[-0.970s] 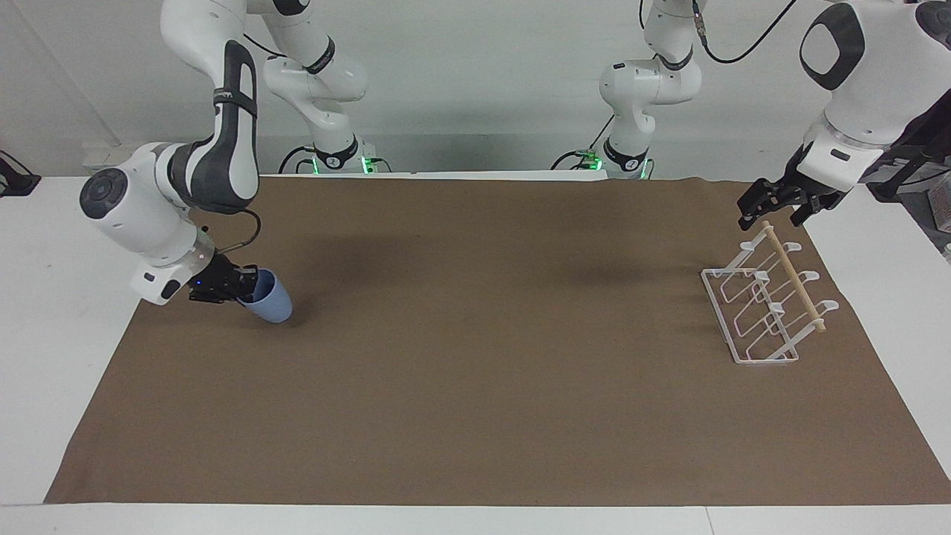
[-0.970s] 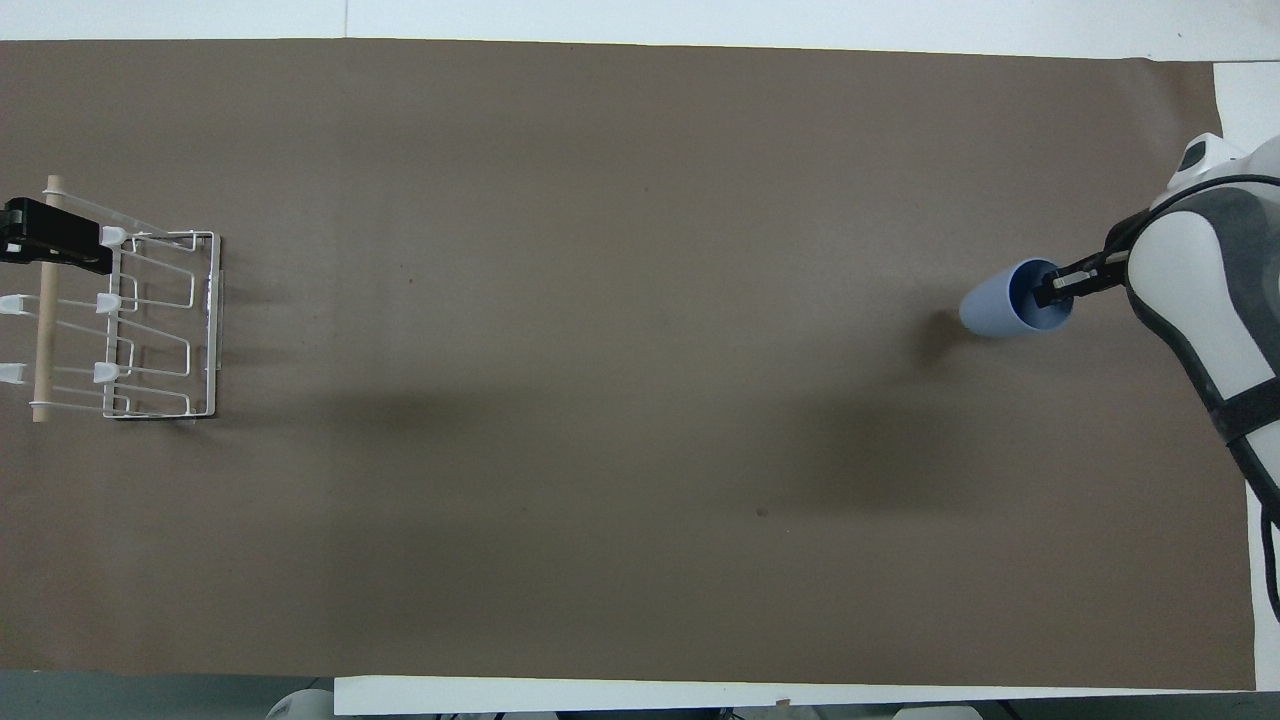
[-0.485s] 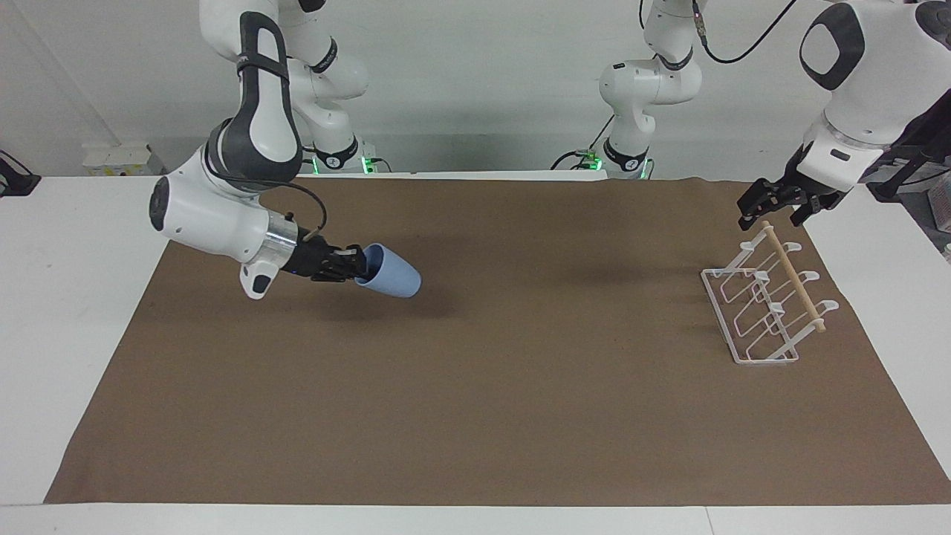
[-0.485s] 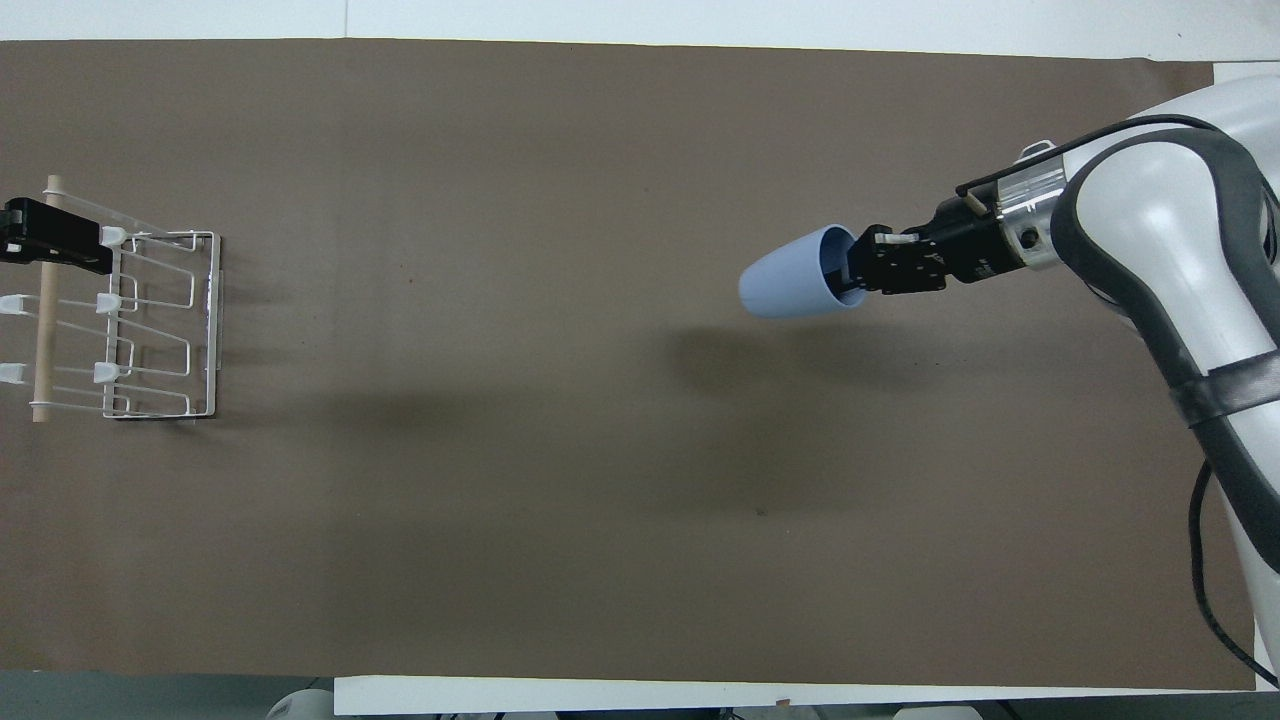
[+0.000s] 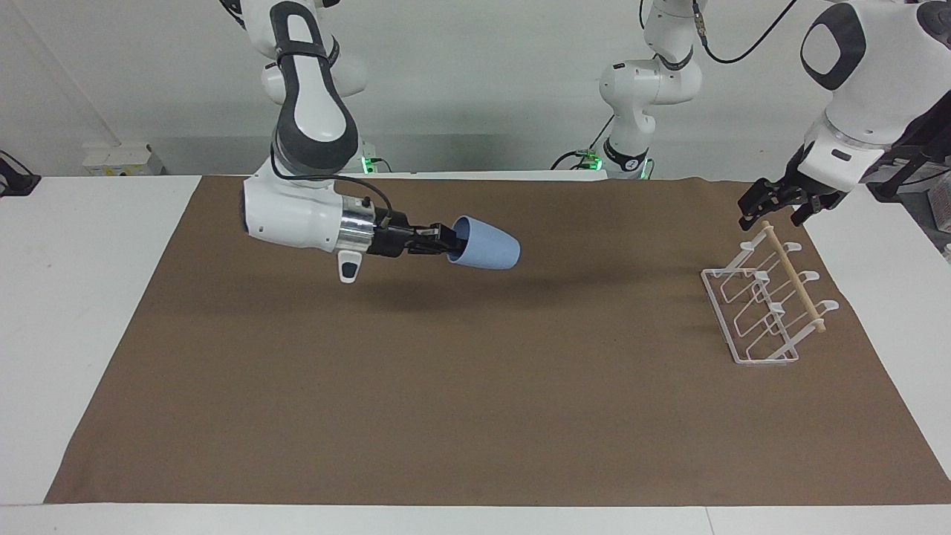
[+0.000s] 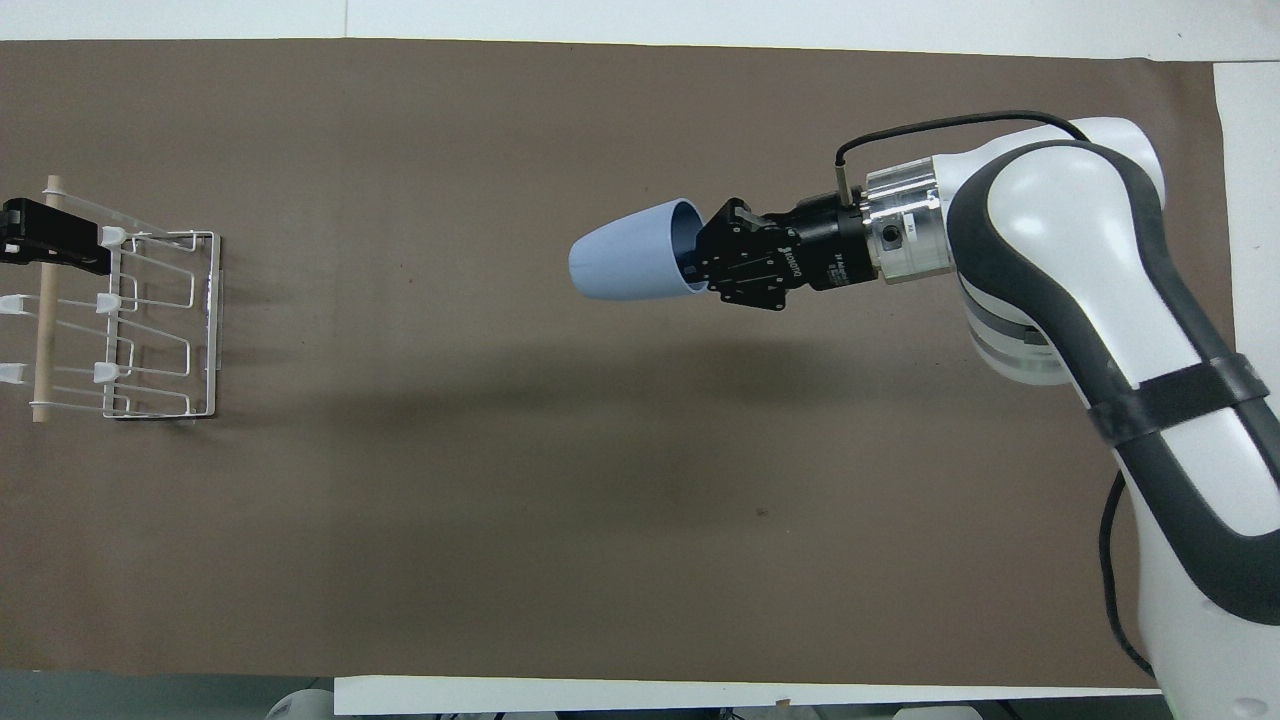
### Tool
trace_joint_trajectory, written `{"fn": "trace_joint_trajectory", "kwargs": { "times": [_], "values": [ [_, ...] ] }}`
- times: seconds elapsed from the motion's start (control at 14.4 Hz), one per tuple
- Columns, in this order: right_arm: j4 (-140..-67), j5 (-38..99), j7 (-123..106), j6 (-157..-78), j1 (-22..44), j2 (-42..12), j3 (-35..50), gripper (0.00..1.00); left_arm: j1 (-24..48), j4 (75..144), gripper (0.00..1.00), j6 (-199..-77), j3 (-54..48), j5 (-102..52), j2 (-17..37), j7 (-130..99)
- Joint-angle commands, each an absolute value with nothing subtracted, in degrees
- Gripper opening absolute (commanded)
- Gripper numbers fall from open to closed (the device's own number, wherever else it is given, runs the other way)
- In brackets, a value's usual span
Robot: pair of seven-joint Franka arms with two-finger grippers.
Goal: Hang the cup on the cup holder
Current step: 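Lift the blue cup and carry it toward the cup rack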
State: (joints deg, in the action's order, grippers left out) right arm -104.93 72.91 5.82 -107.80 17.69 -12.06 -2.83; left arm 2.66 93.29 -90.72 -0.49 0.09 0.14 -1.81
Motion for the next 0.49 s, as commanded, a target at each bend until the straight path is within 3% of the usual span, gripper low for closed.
{"fn": "trace_joint_trajectory", "kwargs": {
  "times": [0.0, 0.28, 0.42],
  "values": [
    [-106.43, 80.21, 9.65, -112.39, 21.34, -10.99, -2.99, 0.00, 3.25, 94.48, 1.00, -86.58, -0.53, -0.35, -1.84, -2.63],
    [-107.23, 84.20, 11.07, -117.85, 25.74, -10.99, -2.99, 0.00, 3.34, 94.30, 1.00, -86.40, -0.88, -0.53, -2.63, -8.94],
    [-107.49, 84.29, 11.07, -119.87, 27.33, -10.99, -2.99, 0.00, 5.87, 97.45, 1.00, -87.62, -1.84, -1.31, -4.30, -19.18]
  ]
}}
